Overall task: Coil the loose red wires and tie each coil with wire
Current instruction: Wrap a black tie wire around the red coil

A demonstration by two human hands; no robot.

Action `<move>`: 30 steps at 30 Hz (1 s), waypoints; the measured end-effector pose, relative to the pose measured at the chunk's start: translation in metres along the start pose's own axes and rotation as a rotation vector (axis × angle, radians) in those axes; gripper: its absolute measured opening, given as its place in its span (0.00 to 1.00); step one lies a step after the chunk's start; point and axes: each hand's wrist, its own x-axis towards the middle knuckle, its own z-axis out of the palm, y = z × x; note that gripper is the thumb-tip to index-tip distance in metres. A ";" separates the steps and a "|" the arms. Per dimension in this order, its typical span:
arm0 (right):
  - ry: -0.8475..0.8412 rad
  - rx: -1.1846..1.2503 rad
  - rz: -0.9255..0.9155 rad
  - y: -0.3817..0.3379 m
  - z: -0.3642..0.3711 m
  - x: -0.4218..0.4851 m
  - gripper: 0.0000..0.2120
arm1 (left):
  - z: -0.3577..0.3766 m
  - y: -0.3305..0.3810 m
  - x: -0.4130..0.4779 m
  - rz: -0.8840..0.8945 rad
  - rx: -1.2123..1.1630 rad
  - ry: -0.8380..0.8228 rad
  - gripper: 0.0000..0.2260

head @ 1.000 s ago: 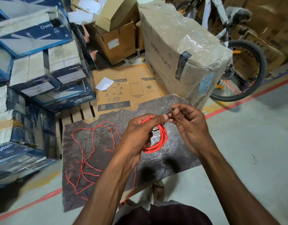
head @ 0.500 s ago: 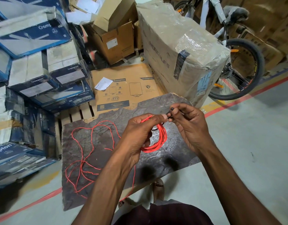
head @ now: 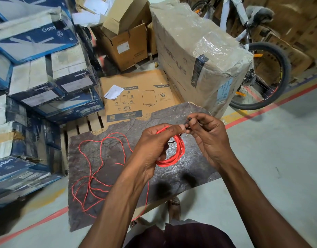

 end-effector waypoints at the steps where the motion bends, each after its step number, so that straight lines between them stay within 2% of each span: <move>1: 0.000 0.003 0.004 0.000 0.000 0.000 0.08 | 0.000 0.000 0.000 0.000 0.000 -0.001 0.06; 20: -0.002 0.031 -0.016 -0.001 0.004 0.006 0.07 | -0.001 0.005 0.005 0.002 0.043 -0.016 0.05; 23: 0.000 0.023 -0.013 -0.002 0.004 0.005 0.07 | -0.002 0.005 0.006 -0.006 0.018 -0.004 0.07; 30: 0.015 0.042 -0.018 -0.002 0.009 0.002 0.06 | -0.003 0.004 0.003 -0.020 -0.044 -0.057 0.03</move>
